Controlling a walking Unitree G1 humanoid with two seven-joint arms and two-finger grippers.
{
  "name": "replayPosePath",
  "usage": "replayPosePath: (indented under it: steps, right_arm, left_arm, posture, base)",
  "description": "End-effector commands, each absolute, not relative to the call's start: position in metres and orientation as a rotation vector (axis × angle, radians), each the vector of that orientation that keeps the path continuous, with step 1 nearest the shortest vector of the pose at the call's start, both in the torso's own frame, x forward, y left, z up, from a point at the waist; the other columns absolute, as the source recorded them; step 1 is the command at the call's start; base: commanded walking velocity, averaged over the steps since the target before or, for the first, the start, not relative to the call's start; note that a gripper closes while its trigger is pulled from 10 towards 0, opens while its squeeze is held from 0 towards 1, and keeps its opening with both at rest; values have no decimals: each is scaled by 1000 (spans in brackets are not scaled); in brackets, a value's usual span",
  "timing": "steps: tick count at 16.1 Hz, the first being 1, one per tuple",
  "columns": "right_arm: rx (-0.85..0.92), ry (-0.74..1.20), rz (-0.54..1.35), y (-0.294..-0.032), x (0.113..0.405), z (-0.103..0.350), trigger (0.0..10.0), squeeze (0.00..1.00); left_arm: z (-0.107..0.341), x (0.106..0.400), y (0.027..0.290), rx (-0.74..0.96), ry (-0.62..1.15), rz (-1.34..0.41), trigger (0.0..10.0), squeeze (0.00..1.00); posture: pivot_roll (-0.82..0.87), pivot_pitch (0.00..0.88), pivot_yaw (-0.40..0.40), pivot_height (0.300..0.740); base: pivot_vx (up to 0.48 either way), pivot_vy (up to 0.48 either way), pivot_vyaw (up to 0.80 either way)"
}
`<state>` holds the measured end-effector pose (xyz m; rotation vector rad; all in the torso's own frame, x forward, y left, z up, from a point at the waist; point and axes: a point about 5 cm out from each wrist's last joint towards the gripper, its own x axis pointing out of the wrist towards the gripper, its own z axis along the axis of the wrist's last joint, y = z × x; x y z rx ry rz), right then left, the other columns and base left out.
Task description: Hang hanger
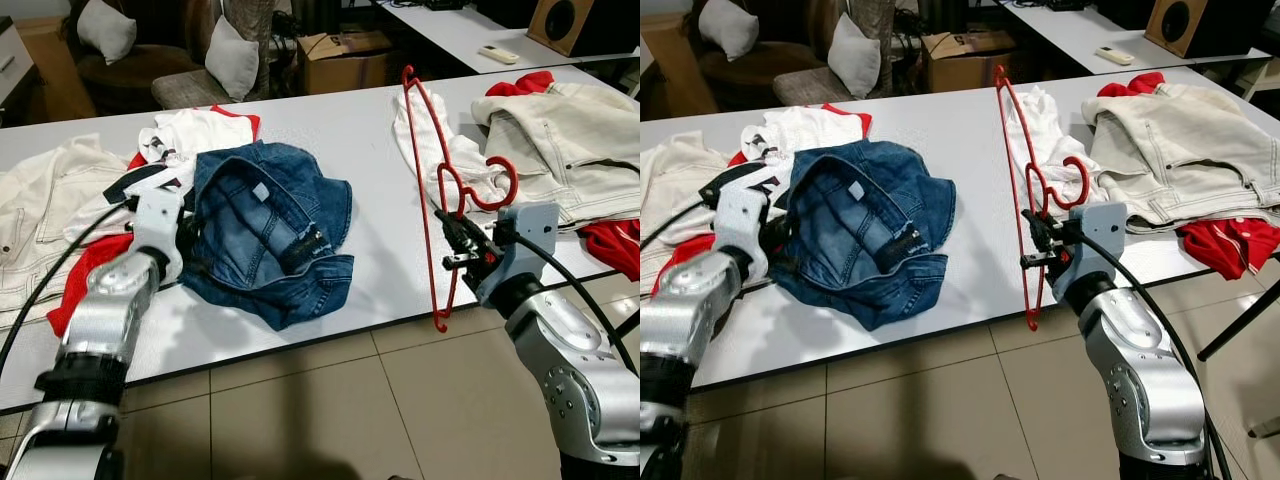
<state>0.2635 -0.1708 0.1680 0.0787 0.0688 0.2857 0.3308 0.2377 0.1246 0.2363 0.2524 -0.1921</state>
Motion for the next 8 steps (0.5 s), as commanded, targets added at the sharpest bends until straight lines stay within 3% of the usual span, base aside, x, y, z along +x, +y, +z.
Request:
replayPosePath:
  steps: [1, 4, 5, 6, 7, 8]
  right_arm:
    - [83, 58, 305, -168, 260, 171, 10000, 0]
    - [85, 57, 308, -168, 260, 170, 10000, 0]
    - [87, 57, 309, -167, 260, 170, 10000, 0]
    - [88, 56, 309, -167, 260, 170, 10000, 0]
    - [92, 55, 313, -165, 261, 170, 10000, 0]
    - [94, 53, 314, -165, 261, 170, 10000, 0]
  left_arm:
    - [123, 328, 241, 288, 250, -186, 0, 0]
    - [114, 325, 242, 249, 285, -185, 0, 0]
    - [108, 324, 237, 187, 304, -208, 10000, 0]
    - [105, 323, 234, 151, 313, -223, 10000, 0]
    - [100, 322, 233, 102, 333, -208, 10000, 1000]
    - [95, 321, 234, 81, 353, -187, 10000, 1000]
  posture:
    - [-80, 0, 37, 740]
    - [-75, 0, 38, 740]
    - [-74, 0, 38, 740]
    - [-74, 0, 38, 740]
    - [-77, 0, 41, 740]
    - [-77, 0, 42, 740]
  base:
    - [0, 0, 0]
    - [0, 0, 0]
    - [0, 0, 0]
    - [0, 0, 0]
    - [0, 0, 0]
    - [0, 0, 0]
